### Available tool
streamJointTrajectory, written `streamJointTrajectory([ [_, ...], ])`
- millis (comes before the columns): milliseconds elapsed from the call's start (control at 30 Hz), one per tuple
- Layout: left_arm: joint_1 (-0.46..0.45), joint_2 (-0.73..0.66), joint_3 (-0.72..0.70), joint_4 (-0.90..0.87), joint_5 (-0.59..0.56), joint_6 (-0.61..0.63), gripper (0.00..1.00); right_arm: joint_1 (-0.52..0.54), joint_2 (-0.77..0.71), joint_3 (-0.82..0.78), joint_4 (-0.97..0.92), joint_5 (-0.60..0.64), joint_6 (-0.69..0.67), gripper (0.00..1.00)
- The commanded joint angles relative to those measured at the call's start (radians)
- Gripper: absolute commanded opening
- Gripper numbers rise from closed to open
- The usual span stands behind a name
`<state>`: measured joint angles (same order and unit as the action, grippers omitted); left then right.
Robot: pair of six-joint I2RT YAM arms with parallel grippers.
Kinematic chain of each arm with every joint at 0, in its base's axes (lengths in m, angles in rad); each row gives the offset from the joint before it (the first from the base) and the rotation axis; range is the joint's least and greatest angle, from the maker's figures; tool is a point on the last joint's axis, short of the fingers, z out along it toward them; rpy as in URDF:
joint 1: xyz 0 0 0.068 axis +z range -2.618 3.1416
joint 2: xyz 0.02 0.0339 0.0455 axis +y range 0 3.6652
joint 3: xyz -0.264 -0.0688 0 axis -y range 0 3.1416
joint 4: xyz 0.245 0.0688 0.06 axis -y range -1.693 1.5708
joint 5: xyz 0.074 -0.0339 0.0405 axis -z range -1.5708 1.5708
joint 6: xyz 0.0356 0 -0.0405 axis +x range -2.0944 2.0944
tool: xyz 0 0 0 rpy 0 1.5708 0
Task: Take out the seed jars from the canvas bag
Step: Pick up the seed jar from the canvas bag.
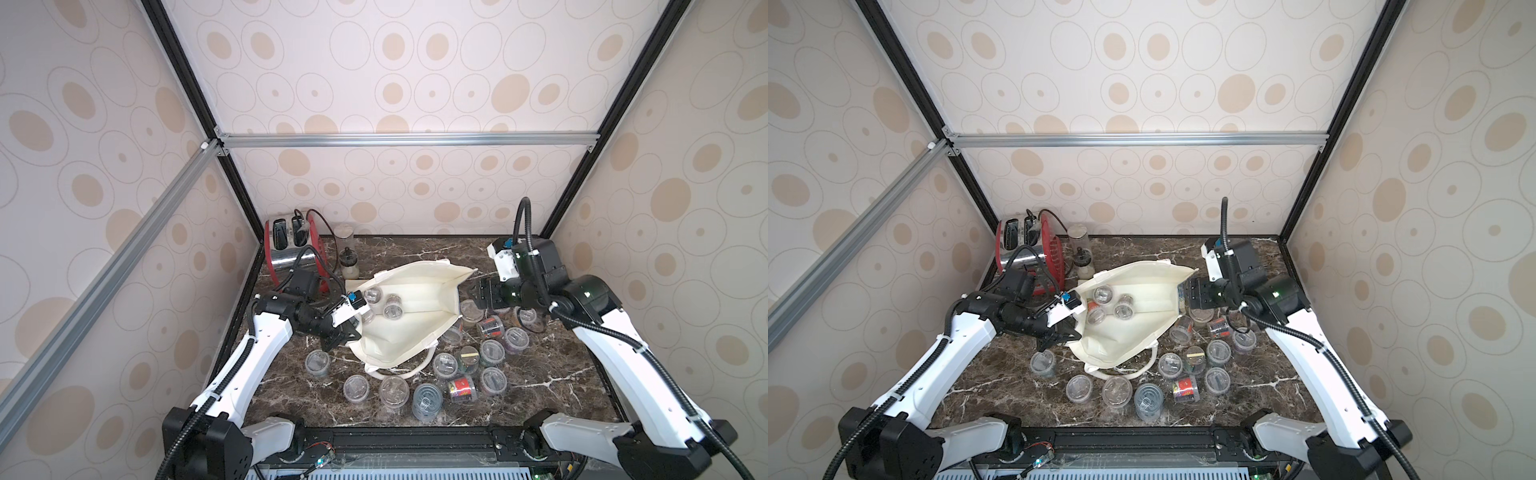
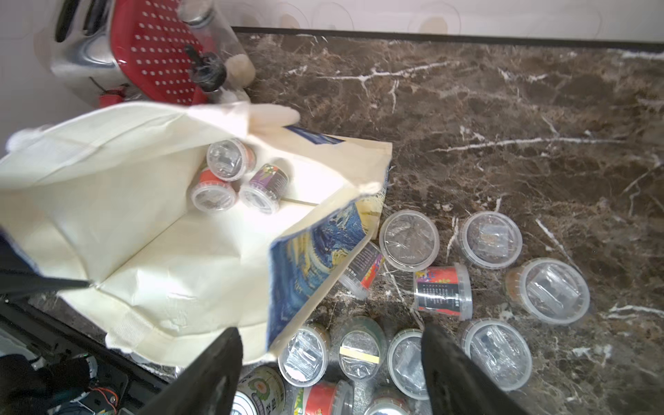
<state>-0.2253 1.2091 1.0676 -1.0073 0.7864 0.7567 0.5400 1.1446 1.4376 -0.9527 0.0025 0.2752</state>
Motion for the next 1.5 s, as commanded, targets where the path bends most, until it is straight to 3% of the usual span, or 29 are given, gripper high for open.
streamJointTrajectory([
  [0,0.003,0.001,-0.015,-0.026,0.047,0.019,0.0,0.127,-0.01,-0.053,0.082,0.068,-0.008,0.81],
  [200,0.003,0.023,0.018,-0.037,0.045,0.003,0.0,0.402,0.048,-0.104,0.206,0.225,-0.047,0.82],
  [400,0.002,0.015,0.021,-0.021,0.056,-0.009,0.0,0.514,0.283,-0.077,0.363,0.267,-0.078,0.82],
  [633,0.005,-0.003,0.035,0.011,0.05,-0.043,0.0,0.512,0.543,-0.039,0.522,0.316,0.031,0.87],
  [833,0.006,-0.008,0.068,-0.009,0.084,-0.037,0.0,0.433,0.686,-0.023,0.565,0.319,0.115,0.91],
  [1133,0.006,-0.01,0.084,-0.053,0.168,0.012,0.0,0.359,0.806,0.006,0.606,0.305,0.087,0.96],
  [1233,0.006,-0.004,0.1,-0.066,0.164,0.013,0.0,0.34,0.848,0.038,0.622,0.228,0.08,0.97],
  [1467,0.007,0.004,0.075,-0.062,0.147,0.02,0.0,0.314,0.936,0.081,0.599,0.236,0.097,0.97],
])
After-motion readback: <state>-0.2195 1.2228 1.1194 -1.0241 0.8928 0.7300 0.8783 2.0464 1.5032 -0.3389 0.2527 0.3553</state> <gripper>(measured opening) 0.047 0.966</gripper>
